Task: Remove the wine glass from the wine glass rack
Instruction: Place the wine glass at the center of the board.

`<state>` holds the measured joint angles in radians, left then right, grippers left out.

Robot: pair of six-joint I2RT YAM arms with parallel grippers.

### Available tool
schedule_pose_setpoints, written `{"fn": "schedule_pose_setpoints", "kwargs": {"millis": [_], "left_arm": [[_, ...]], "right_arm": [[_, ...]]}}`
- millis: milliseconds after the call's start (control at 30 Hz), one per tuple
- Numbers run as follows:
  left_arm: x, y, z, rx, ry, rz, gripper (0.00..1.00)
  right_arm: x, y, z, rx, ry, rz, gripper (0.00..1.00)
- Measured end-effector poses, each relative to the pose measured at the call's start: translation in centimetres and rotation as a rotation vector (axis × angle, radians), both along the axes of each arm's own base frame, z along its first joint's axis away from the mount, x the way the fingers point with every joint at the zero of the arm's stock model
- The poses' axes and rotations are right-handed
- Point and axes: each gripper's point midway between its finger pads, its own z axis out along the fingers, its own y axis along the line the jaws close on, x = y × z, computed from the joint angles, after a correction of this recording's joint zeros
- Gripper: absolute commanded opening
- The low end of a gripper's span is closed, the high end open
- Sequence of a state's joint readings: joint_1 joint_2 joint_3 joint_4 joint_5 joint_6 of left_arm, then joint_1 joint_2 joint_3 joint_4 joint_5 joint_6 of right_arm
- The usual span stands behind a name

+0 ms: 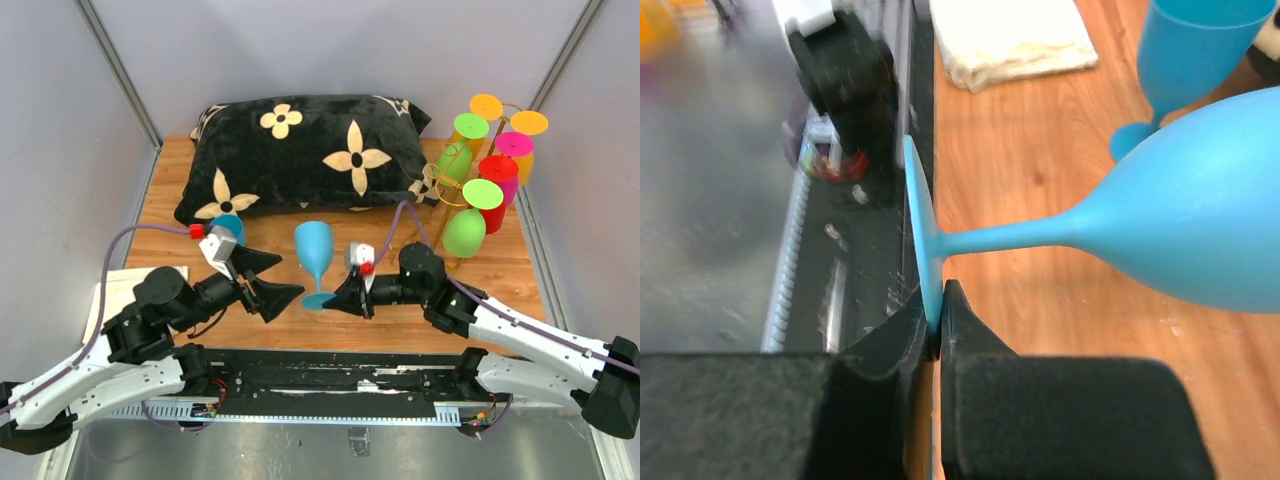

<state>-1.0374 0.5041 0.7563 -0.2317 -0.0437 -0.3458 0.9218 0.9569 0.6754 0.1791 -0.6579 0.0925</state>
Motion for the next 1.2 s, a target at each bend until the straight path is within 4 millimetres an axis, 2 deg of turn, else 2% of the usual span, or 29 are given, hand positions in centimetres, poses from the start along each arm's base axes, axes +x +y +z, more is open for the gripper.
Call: {"fn": "schedule_pose_setpoints", "kwargs": {"millis": [167, 233, 333, 433, 567, 767, 967, 1067, 1200], "left_arm": [[1.0, 3.6, 3.3, -0.102, 0.004, 0.161, 1.0], [1.3, 4.6, 4.6, -0.137, 0.017, 0.208, 1.0], [1.8, 5.0, 4.8, -0.139, 0.05, 0.245, 1.0], [2.2, 4.2, 4.1, -0.11, 0.096, 0.254, 1.0], [2.4, 2.3, 2.6, -0.055, 0.141, 0.219, 1.0], [2.2, 0.1, 1.1, 0.023, 0.19, 0.149, 1.0], [3.3, -1.4, 1.5, 0.125, 0.22, 0.153, 1.0], [5.1, -1.7, 2.0, 0.161, 0.232, 0.141, 1.0], [9.7, 0.2, 1.9, 0.173, 0.306, 0.152, 1.0]], "right_arm": [[-3.0, 0.1, -4.7, -0.108, -0.366, 0.147, 0.01], [-3.5, -0.3, -6.4, -0.133, -0.529, 0.204, 0.01], [-2.8, -1.1, -8.1, -0.17, -0.698, 0.22, 0.01], [-1.4, -2.0, -9.3, -0.208, -0.849, 0.196, 0.01], [-0.6, -2.7, -9.8, -0.222, -0.954, 0.171, 0.01], [-0.7, -2.9, -8.2, -0.18, -1.003, 0.158, 0.01], [-1.3, -3.3, -8.5, -0.181, -0.99, 0.184, 0.01], [-1.5, -3.4, -8.8, -0.185, -0.98, 0.201, 0.01], [-1.8, -3.4, -9.2, -0.189, -0.969, 0.223, 0.01]]}}
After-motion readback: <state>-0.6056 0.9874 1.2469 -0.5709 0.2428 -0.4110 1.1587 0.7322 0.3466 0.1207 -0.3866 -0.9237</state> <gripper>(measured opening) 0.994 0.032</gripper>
